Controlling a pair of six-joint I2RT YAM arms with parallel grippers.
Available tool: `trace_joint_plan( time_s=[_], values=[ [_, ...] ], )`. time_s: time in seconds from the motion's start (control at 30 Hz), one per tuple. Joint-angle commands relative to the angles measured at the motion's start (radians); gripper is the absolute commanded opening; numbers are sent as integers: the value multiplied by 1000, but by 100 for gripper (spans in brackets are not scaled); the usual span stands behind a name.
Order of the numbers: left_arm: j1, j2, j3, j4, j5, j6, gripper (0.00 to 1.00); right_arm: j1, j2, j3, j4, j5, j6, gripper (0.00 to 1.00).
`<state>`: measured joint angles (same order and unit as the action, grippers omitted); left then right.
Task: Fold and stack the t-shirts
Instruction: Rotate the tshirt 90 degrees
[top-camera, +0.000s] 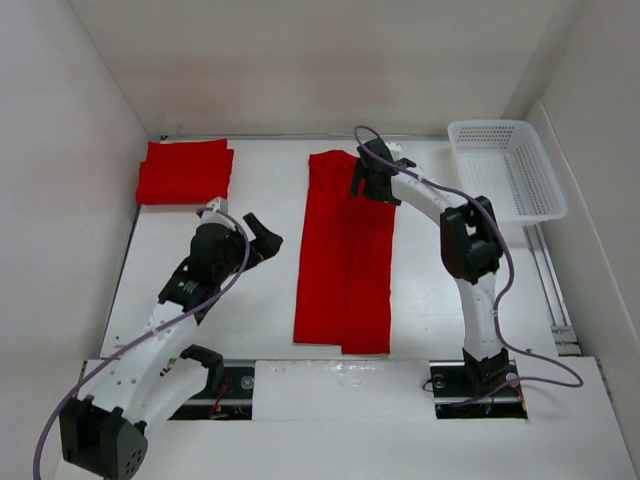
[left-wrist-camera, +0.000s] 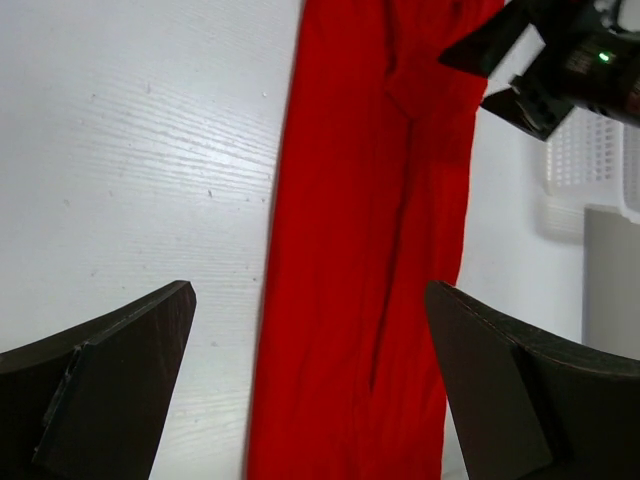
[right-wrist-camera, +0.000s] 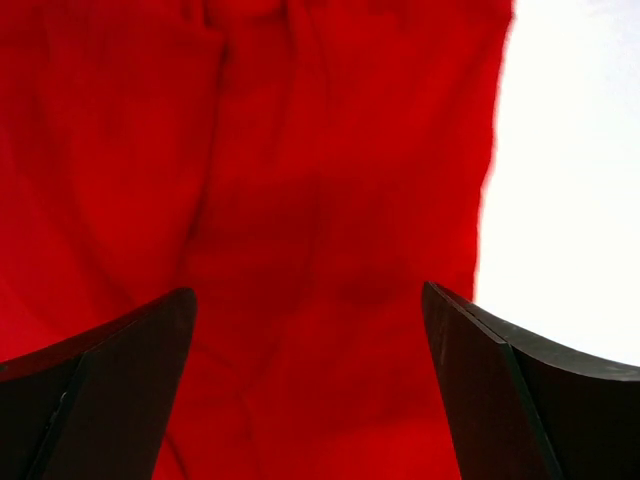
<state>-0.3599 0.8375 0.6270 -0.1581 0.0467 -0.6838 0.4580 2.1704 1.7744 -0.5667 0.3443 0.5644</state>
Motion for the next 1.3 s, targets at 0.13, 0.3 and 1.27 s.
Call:
trace_joint_plan(
  time_s=[0.13,0.3,1.27],
  values=[
    [-1,-120,-72,23,58,-20,99,-11,124,232,-33,-76,-5,100],
    [-1,-130,-72,23,58,-11,99,-31,49,102,62,-128,15,100],
    [-1,87,-16,94,85,21,99,-127,450,638,-144,-159,38,100]
  ],
)
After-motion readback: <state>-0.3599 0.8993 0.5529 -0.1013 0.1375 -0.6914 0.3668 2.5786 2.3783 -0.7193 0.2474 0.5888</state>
